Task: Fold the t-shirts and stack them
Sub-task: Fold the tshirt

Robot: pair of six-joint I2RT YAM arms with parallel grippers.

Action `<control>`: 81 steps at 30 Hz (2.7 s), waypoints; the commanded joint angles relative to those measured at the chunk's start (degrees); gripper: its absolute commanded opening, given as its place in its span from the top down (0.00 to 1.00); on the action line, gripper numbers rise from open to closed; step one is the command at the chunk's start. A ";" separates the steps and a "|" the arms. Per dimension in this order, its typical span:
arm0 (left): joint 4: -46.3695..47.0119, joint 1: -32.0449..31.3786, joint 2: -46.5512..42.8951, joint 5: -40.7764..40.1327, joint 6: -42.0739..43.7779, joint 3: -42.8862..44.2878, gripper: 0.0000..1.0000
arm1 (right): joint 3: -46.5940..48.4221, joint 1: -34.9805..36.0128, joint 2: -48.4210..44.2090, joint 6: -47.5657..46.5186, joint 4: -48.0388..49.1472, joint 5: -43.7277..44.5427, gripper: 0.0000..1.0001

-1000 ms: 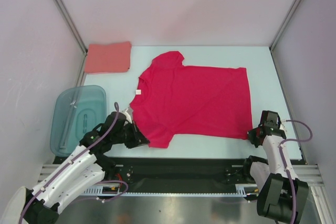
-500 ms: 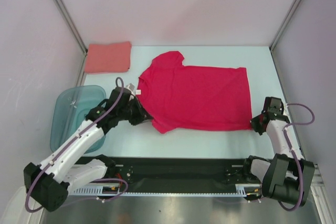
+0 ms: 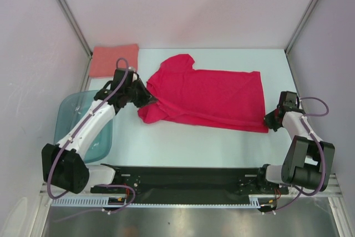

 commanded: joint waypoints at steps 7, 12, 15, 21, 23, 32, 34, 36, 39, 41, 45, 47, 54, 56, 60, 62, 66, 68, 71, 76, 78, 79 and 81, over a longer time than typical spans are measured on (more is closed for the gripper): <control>2.47 2.02 5.36 1.19 2.89 6.30 1.00 | 6.59 0.11 4.86 -4.34 4.32 -2.85 1.00; 2.47 3.17 7.29 0.92 2.89 7.62 1.00 | 8.35 0.19 7.68 -4.60 5.81 -5.84 1.00; 2.65 3.43 9.14 1.10 3.07 8.59 1.00 | 9.76 0.19 9.78 -4.69 6.34 -6.62 1.00; 2.65 3.96 12.91 0.75 3.07 11.14 1.00 | 11.34 0.28 11.72 -4.51 7.48 -6.46 1.00; 2.65 4.05 13.53 1.01 3.16 11.84 1.00 | 11.52 0.28 12.42 -4.60 7.75 -6.45 1.00; 2.56 4.31 20.13 1.89 4.12 16.59 1.00 | 13.10 0.19 15.68 -4.60 8.89 -7.15 1.00; 2.47 4.57 20.91 1.45 4.04 17.11 1.00 | 13.28 0.19 15.77 -4.95 8.80 -7.07 1.00; 2.47 4.75 21.01 1.36 3.86 17.21 1.00 | 13.71 0.11 15.33 -5.04 8.63 -6.89 1.00; 2.47 5.28 21.01 0.75 3.86 17.12 1.00 | 13.80 0.11 14.28 -5.04 8.45 -7.07 1.00; 2.56 5.63 21.27 0.75 3.86 17.29 1.00 | 13.80 0.11 13.92 -4.69 8.71 -6.81 1.00; 2.47 5.81 22.76 1.27 3.95 18.61 1.00 | 14.07 0.11 15.76 -4.43 9.15 -7.15 1.00; 2.56 5.81 23.99 1.63 4.04 19.22 1.00 | 14.16 0.11 16.55 -4.16 9.50 -7.51 1.00; 1.16 5.81 28.99 0.66 5.61 23.87 1.00 | 14.51 0.11 19.02 -3.81 11.61 -8.12 1.00; 0.72 5.89 30.58 1.01 6.14 25.11 0.99 | 14.77 0.11 19.98 -4.07 11.96 -9.00 1.00; -3.83 5.89 35.76 -1.08 11.48 32.55 0.83 | 14.68 0.11 20.69 -4.51 13.02 -10.75 0.98; -8.74 5.89 37.70 -5.12 15.26 36.08 0.62 | 14.34 0.02 20.25 -5.21 14.16 -11.55 0.95; -14.56 5.89 35.26 -14.09 21.24 43.21 0.37 | 14.50 -0.07 19.20 -9.07 15.22 -12.96 0.74; -14.67 5.89 29.75 -16.39 23.54 41.13 0.27 | 14.86 0.02 17.97 -10.40 14.43 -13.22 0.68; -14.75 5.89 24.11 -12.90 25.65 32.44 0.24 | 14.86 0.81 14.02 -13.12 13.12 -12.26 0.58; -11.77 5.98 19.42 -14.01 26.10 15.46 0.29 | 12.75 7.29 7.42 -15.76 14.24 -18.21 0.50; -11.33 5.81 19.60 -13.14 27.32 12.91 0.29 | 12.05 10.29 5.93 -16.29 15.30 -22.25 0.45; -10.89 5.98 19.51 -12.62 27.59 12.20 0.29 | 11.70 13.61 5.84 -16.55 15.31 -23.14 0.44; -10.10 5.89 20.65 -11.56 28.90 11.40 0.28 | 11.08 17.31 5.48 -16.38 15.39 -24.03 0.44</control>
